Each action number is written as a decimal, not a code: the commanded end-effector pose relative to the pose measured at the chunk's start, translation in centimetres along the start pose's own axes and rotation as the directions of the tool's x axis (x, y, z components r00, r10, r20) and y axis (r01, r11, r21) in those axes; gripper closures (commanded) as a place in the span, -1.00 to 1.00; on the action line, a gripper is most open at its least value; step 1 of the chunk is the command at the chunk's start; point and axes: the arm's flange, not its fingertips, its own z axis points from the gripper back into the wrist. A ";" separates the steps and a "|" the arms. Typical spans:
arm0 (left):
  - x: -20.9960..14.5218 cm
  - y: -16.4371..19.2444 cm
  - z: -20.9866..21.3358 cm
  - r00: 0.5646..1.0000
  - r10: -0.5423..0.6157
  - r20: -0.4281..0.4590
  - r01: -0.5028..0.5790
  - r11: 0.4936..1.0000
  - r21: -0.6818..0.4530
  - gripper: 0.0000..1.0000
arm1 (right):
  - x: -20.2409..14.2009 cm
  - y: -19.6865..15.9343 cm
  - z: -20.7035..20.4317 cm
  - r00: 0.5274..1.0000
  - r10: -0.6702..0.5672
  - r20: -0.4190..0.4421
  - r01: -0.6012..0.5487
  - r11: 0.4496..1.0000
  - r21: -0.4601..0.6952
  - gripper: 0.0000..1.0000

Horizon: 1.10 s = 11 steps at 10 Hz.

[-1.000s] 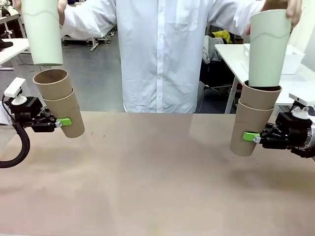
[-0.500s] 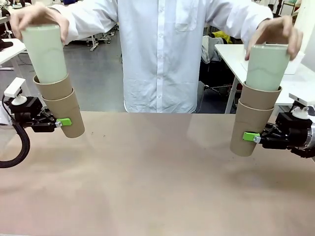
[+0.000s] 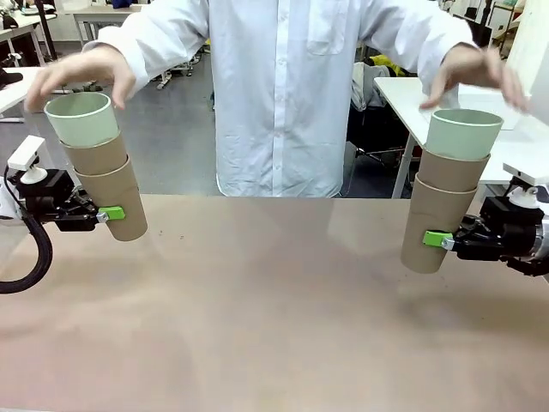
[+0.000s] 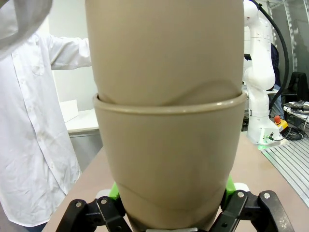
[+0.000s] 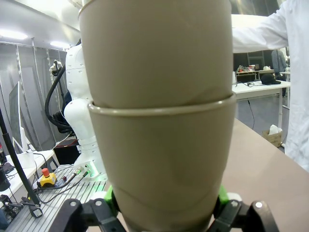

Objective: Stack the cups and store them in the basket.
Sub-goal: Place the stack of Reusable plastic cups into the Pantry Basket.

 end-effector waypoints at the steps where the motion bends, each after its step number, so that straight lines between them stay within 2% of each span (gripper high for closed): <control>1: 0.4 0.0 -0.1 1.000 -0.008 0.008 0.008 1.000 -0.001 -0.69 | 0.5 -0.1 0.0 1.000 0.011 0.014 -0.011 1.000 -0.010 -0.70; 11: 0.4 0.0 -0.1 1.000 -0.008 0.008 0.008 1.000 -0.001 -0.69 | 0.5 -0.1 0.0 1.000 0.011 0.014 -0.011 1.000 -0.010 -0.70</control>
